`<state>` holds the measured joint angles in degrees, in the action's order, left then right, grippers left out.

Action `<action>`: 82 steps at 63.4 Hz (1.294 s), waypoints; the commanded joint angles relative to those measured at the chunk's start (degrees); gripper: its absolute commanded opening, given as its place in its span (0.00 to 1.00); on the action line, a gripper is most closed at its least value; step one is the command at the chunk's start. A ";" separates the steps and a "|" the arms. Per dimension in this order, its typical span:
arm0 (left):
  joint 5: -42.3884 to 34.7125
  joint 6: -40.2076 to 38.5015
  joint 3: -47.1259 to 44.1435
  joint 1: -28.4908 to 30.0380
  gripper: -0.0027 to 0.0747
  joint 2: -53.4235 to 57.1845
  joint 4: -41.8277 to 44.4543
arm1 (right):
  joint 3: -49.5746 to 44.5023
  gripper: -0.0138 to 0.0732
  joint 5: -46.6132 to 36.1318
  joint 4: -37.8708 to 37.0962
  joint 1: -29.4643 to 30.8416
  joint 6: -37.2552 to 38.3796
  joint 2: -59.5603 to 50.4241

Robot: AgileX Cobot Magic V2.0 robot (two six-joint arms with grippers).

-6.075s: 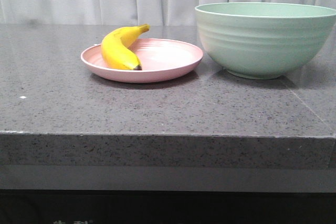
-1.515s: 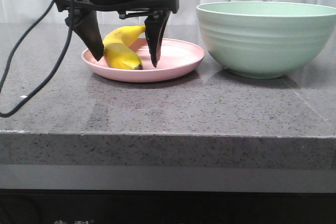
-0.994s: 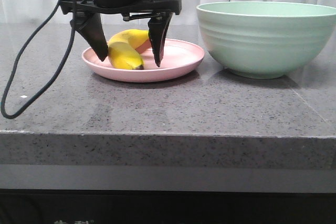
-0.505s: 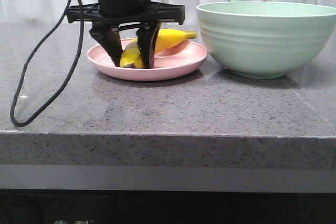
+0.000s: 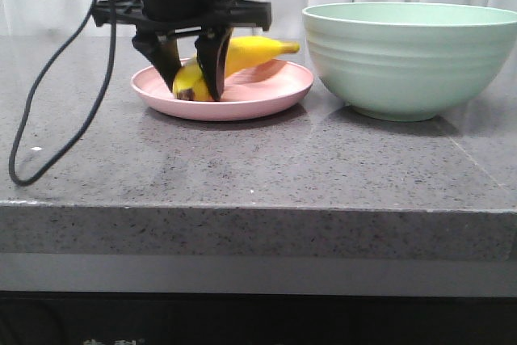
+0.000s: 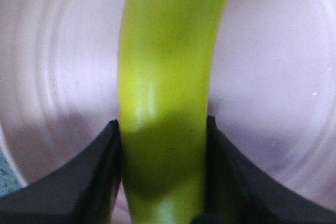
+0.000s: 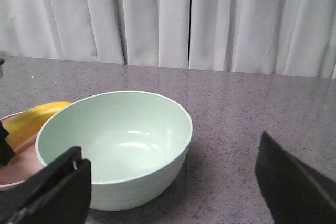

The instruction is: Transfer banana from pink plate to green bowl

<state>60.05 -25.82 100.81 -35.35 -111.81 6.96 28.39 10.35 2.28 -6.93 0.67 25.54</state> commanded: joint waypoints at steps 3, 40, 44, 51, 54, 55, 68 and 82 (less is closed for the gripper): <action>-4.47 -0.81 1.72 0.10 0.07 7.30 1.67 | 1.93 0.90 -5.02 -0.08 -0.09 -0.09 0.66; 3.94 24.77 1.72 -5.83 0.07 16.24 1.93 | 17.60 0.90 15.03 -1.17 -7.94 -10.91 15.33; 5.38 28.80 1.72 -6.73 0.07 16.33 1.69 | 21.88 0.90 19.39 -1.17 -10.26 -12.73 19.98; 8.51 35.56 1.72 -7.45 0.07 16.33 -0.02 | 28.53 0.90 25.63 -1.11 -14.44 -16.14 27.44; 9.94 37.48 1.72 -7.38 0.07 16.33 -1.94 | 31.48 0.90 27.67 -1.11 -15.98 -18.37 30.95; 10.27 38.41 1.72 -7.38 0.07 16.33 -2.51 | 32.29 0.90 28.28 -1.11 -16.48 -18.97 31.91; 10.86 41.97 1.72 -7.38 0.07 16.61 -5.34 | 42.51 0.90 34.68 -0.28 -20.86 -20.74 44.42; 10.54 43.19 1.72 -7.26 0.07 17.52 -5.43 | 49.18 0.90 36.52 -0.22 -21.23 -21.47 52.31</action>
<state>71.88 16.98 100.81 -42.19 -98.18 1.97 73.67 48.20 1.91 -28.19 -19.76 77.14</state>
